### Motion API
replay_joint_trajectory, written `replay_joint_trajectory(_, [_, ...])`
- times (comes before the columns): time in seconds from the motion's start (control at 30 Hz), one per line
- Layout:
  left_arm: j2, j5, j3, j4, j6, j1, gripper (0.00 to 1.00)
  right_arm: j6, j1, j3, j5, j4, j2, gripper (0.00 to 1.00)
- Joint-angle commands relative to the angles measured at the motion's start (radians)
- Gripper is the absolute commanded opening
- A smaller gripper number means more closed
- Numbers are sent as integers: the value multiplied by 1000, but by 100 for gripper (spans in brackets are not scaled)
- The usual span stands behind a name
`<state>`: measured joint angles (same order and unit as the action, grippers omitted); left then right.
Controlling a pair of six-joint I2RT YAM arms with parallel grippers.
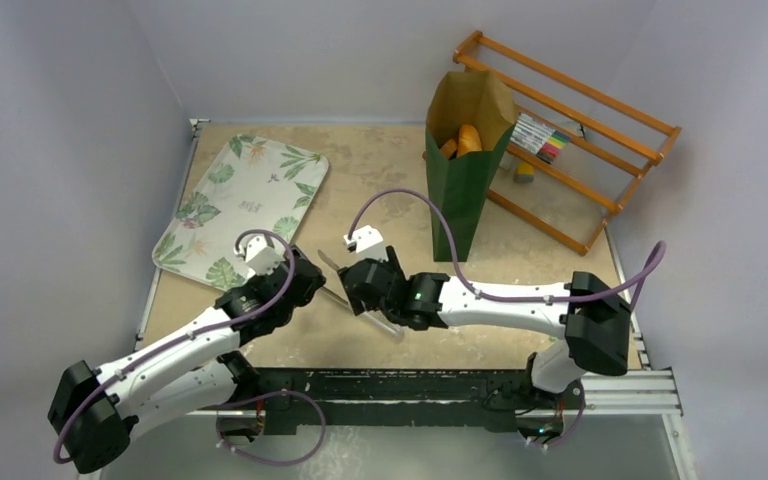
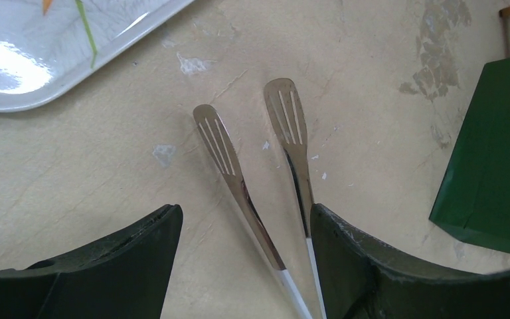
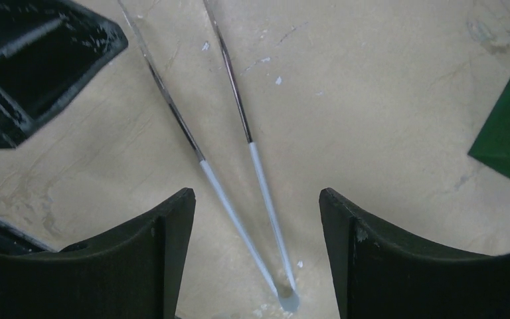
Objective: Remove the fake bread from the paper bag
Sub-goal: Adjust the clamp at the center of the board.
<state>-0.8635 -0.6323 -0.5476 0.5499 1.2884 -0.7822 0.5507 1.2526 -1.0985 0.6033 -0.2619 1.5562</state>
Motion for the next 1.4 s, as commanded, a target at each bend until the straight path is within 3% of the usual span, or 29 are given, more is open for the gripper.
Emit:
replay_joint_trajectory(0.0, [-37, 11, 33, -132, 74, -5, 70, -153, -75, 29, -130, 191, 10, 71])
replay_joint_trajectory(0.9, [-209, 42, 168, -346, 170, -6, 63, -245, -197, 17, -343, 324, 247, 59])
replay_joint_trajectory(1.07, [-246, 33, 169, -382, 167, -4, 63, -250, -210, 13, -364, 333, 276, 51])
replay_joint_trajectory(1.13, [-264, 35, 168, -394, 163, -5, 63, -254, -217, 5, -372, 329, 292, 44])
replay_joint_trajectory(1.23, [-289, 46, 166, -409, 158, -3, 56, -256, -224, -9, -376, 317, 314, 35])
replay_joint_trajectory(1.37, [-313, 65, 177, -437, 154, -3, 38, -253, -229, -17, -380, 307, 341, 27])
